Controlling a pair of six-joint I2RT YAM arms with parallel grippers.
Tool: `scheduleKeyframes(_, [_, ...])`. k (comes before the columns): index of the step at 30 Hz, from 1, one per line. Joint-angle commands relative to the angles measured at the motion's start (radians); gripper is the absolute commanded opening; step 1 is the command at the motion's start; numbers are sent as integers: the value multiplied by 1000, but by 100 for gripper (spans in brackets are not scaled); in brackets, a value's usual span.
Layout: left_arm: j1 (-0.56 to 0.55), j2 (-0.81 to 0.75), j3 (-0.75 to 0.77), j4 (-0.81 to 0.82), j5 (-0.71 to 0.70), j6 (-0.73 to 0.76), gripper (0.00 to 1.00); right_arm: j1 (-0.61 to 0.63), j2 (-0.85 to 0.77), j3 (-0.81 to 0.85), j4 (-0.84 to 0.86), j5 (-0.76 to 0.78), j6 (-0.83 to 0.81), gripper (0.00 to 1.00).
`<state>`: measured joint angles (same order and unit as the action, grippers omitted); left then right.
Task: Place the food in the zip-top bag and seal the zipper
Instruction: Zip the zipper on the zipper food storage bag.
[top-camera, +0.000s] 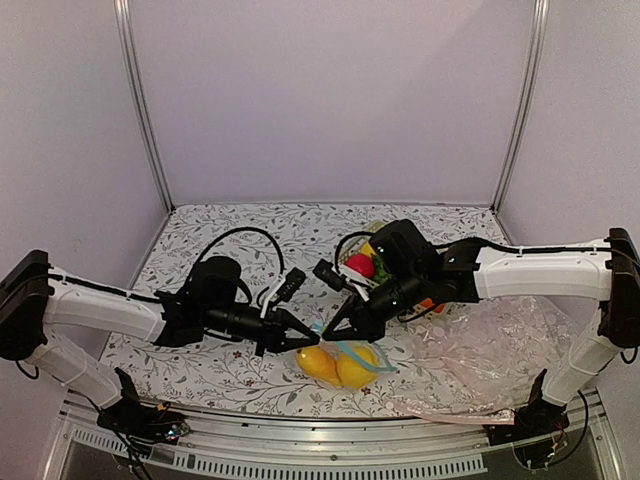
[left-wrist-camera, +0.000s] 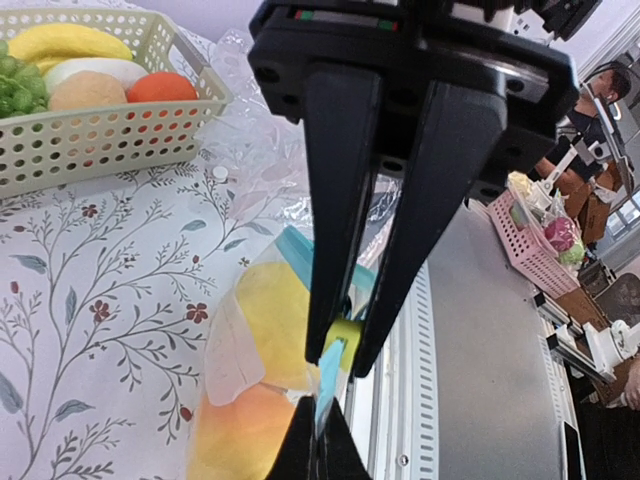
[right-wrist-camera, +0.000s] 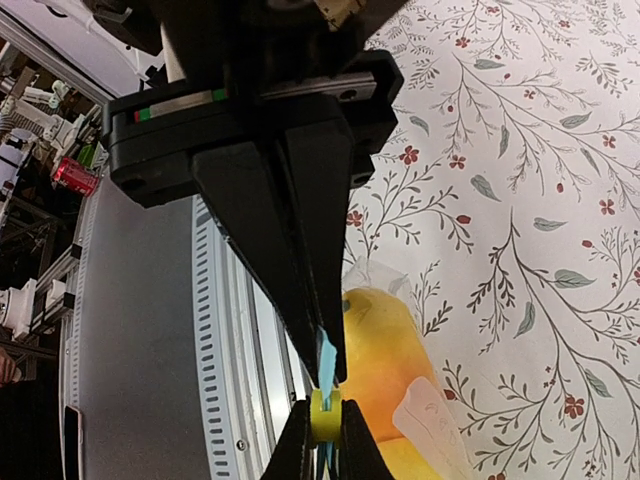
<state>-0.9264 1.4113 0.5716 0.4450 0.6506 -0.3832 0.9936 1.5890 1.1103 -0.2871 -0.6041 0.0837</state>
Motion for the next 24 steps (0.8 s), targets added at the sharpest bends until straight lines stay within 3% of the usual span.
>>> scheduleKeyframes(1, [39,-41,-31,22,-6,-19,0,-10,-41,-32,-35,27,4,2])
scheduleKeyframes(24, [94,-67,-50,12,-11,-45,0,-11,-57,-61,-52,40,12,1])
